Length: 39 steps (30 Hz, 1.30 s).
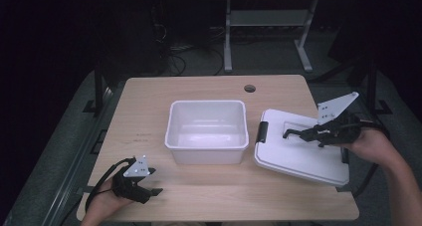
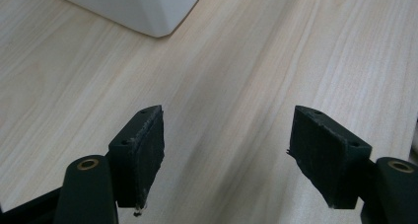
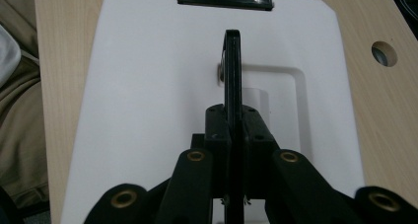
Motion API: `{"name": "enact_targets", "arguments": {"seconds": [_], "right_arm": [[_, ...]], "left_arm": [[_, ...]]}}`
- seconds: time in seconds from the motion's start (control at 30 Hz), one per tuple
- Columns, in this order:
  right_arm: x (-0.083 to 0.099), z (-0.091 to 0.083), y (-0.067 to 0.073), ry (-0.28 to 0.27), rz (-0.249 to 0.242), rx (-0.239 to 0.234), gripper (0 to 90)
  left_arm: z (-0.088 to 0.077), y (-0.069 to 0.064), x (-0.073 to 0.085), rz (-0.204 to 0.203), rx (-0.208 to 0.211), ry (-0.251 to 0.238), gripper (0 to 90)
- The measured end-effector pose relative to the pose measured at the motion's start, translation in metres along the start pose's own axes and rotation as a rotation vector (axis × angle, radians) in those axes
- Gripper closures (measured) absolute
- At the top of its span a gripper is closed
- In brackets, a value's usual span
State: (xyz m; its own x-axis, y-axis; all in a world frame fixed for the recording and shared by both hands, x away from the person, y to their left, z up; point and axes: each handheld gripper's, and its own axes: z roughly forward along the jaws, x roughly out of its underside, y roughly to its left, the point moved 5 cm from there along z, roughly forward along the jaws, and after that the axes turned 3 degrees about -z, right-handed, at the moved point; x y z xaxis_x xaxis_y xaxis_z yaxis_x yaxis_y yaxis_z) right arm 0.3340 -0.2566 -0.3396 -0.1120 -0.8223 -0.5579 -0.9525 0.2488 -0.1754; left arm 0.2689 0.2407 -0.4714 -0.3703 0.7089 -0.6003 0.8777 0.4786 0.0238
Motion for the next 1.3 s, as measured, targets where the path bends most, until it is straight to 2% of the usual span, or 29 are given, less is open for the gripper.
{"name": "enact_targets", "arguments": {"seconds": [0.57,0.97,1.3], "right_arm": [[-0.023,-0.016,-0.005,0.002,-0.018,0.026,83.8],[-0.040,-0.013,-0.007,-0.011,-0.040,0.015,83.8],[-0.063,-0.009,-0.008,-0.032,-0.066,0.008,83.8]], "left_arm": [[-0.003,0.001,0.001,-0.008,0.000,-0.005,29.4],[-0.005,0.002,0.002,-0.015,-0.002,-0.009,29.1],[-0.007,0.003,0.003,-0.019,-0.001,-0.022,29.0]]}}
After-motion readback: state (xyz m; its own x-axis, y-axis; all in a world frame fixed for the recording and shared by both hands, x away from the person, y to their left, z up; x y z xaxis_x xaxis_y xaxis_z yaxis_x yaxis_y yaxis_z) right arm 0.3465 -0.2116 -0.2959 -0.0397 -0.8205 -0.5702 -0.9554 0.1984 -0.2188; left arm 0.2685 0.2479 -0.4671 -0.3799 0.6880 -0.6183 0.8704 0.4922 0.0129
